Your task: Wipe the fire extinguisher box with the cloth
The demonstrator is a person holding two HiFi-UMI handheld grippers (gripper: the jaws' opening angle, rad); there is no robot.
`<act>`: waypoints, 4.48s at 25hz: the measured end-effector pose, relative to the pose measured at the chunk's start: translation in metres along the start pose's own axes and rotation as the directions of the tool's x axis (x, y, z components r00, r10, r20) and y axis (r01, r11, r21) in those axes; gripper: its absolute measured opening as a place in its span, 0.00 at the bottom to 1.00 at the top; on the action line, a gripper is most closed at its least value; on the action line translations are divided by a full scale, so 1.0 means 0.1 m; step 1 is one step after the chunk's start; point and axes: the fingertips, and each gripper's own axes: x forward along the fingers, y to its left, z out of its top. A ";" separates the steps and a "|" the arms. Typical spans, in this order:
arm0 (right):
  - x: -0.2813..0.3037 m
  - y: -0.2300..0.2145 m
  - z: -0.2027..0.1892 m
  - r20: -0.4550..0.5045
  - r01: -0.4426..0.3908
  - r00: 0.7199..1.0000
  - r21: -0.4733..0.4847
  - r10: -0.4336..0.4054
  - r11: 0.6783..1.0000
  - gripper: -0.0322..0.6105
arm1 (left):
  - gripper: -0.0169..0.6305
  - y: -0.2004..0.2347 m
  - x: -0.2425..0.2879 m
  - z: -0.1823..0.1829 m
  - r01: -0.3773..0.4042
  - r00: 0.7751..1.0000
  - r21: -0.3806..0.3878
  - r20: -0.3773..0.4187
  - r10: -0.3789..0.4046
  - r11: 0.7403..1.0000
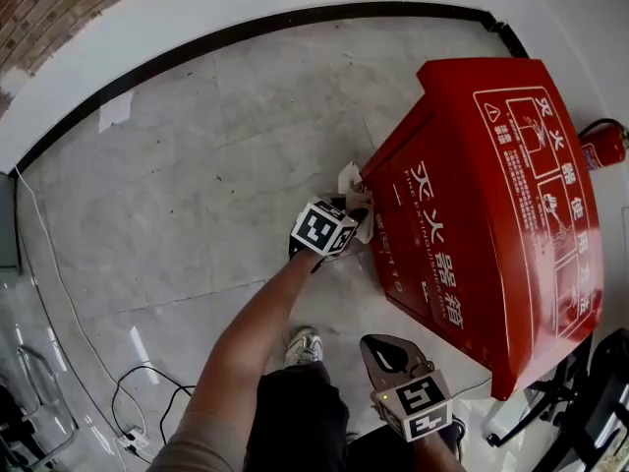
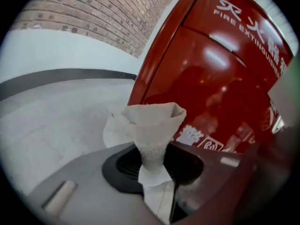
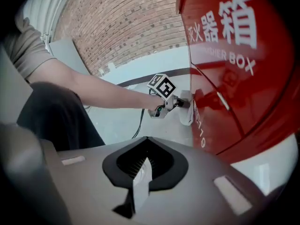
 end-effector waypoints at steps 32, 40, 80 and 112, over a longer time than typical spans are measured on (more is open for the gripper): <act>-0.58 -0.15 -0.51 0.202 0.095 0.977 -0.151 -0.064 0.984 0.09 | 0.20 -1.71 -1.72 1.54 0.037 0.912 0.248 0.387 -0.134 0.968; -0.85 -0.02 -0.51 0.269 0.108 0.961 -0.144 -0.066 0.984 0.09 | 0.20 -2.37 -2.16 1.70 0.040 0.896 0.317 0.408 -0.175 0.947; -0.30 -0.71 -1.16 0.151 0.143 0.976 0.086 -0.154 0.986 0.09 | 0.20 -1.21 0.30 -1.16 0.014 1.000 0.056 -0.022 -0.013 0.998; -0.97 -0.36 -0.74 0.288 0.147 0.945 0.042 -0.153 0.988 0.09 | 0.20 -2.79 -1.30 0.33 0.106 0.978 0.368 0.130 -0.164 0.924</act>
